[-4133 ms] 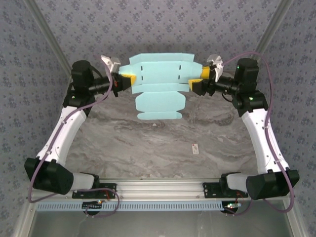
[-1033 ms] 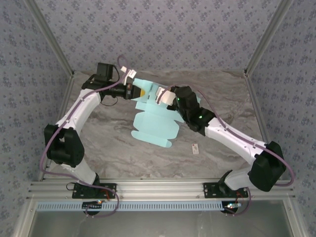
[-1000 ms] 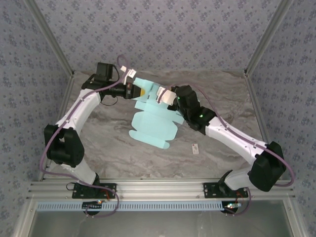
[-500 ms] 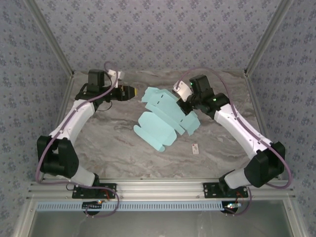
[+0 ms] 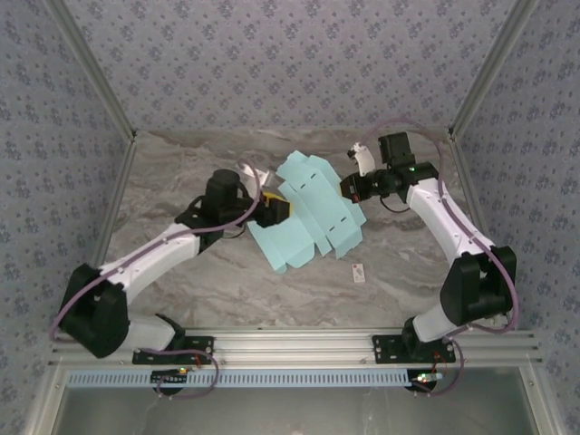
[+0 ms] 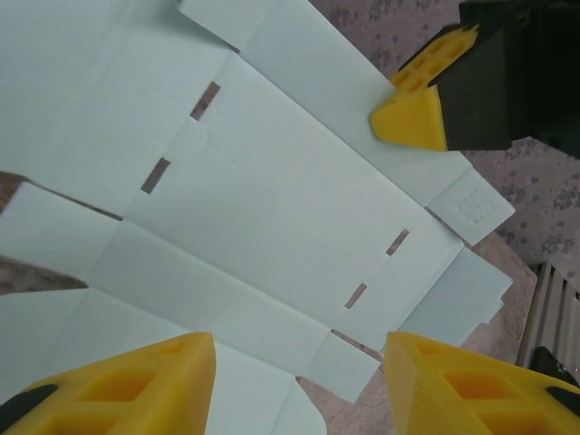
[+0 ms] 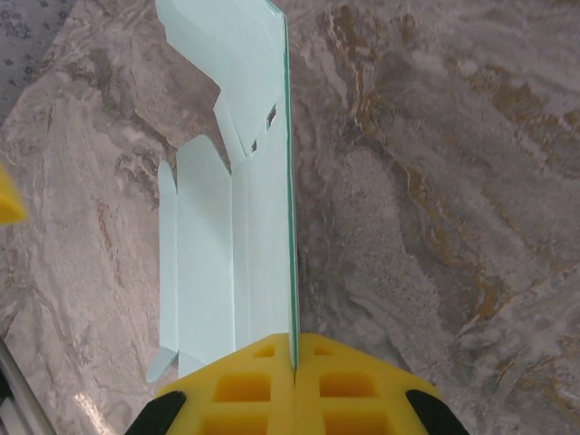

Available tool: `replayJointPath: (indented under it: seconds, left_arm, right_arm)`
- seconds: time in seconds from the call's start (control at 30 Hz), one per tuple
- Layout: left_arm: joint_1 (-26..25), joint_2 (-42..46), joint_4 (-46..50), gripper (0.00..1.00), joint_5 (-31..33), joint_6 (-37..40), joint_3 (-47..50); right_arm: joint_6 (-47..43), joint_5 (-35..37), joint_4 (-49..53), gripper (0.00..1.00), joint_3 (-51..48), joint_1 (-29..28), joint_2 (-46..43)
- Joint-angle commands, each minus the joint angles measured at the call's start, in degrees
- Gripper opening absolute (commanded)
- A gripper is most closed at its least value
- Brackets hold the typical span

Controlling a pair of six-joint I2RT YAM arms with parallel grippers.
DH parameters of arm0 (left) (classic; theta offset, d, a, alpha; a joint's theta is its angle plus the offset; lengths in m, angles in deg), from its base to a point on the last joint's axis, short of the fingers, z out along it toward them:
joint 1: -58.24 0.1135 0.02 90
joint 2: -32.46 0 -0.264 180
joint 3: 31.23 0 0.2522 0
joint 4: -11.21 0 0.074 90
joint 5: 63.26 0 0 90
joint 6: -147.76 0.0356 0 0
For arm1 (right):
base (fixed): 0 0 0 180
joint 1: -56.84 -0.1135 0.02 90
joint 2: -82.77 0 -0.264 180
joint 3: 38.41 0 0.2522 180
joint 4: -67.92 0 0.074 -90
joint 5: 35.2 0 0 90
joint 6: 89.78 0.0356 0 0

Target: Fold the paper box

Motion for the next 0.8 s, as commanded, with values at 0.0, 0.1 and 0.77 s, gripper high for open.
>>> replayJointPath:
  seconds: [0.0, 0.1, 0.77]
  left_arm:
    - [-2.6, -7.0, -6.6, 0.48, 1.2, 0.6, -1.0]
    - [-3.9, -13.7, -8.2, 0.43, 0.6, 0.9, -3.6]
    - [-4.0, -30.4, -8.7, 0.32, -1.4, 1.0, -10.4]
  right_arm:
    - [1.3, -1.5, 1.7, 0.06, -0.2, 0.9, 1.3]
    - [0.8, -0.6, 2.0, 0.06, 0.0, 1.5, 2.7]
    - [0.1, 1.1, 0.9, 0.06, -0.1, 2.3, 6.8]
